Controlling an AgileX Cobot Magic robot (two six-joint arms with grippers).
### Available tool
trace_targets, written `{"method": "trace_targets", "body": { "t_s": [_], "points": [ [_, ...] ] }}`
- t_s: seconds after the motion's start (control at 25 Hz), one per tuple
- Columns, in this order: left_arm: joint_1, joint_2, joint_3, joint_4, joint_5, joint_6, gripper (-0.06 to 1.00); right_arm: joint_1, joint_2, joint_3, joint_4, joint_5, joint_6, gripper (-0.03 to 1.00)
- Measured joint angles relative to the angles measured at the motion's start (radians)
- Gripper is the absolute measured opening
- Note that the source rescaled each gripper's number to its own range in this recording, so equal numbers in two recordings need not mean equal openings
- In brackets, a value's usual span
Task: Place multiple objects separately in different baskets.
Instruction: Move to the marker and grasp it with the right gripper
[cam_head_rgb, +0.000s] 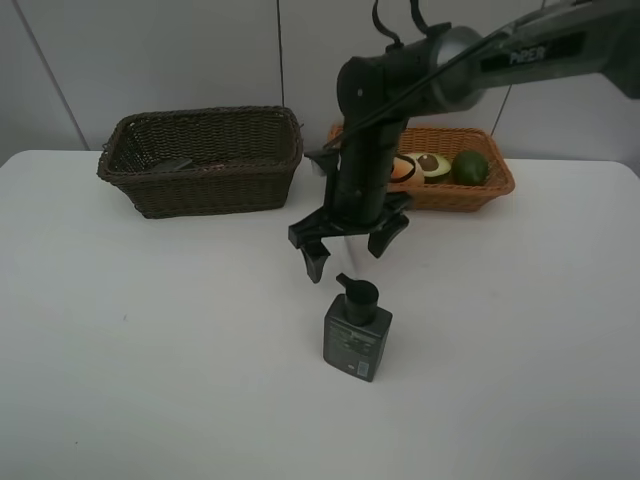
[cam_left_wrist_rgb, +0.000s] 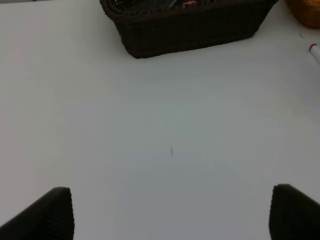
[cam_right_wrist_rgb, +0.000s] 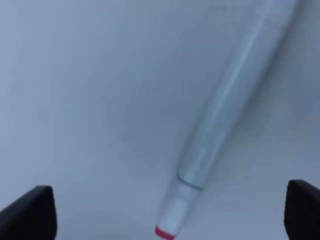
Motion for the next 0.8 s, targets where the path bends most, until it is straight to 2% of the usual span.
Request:
{"method": "trace_targets", "body": {
  "t_s": [0.24,0.44,0.52,0.64,0.8],
  "points": [
    [0.0,0.0,0.0,0.0,0.0,0.0,1.0,0.0,0.051,0.001,-0.016,-0.107,0.001,1.0],
    [0.0,0.0,0.0,0.0,0.0,0.0,1.0,0.0,0.077,0.001,-0.047,-0.149,0.001,1.0],
    [0.0,0.0,0.0,0.0,0.0,0.0,1.0,0.0,0.081,0.001,-0.055,-0.149,0.001,0.96],
    [0.0,0.0,0.0,0.0,0.0,0.0,1.0,0.0,0.084,0.0,-0.078,-0.148,0.001,0.78],
    [0.0,0.0,0.0,0.0,0.0,0.0,1.0,-0.001,0.085,-0.002,-0.077,-0.141,0.001,0.25]
  ]
}}
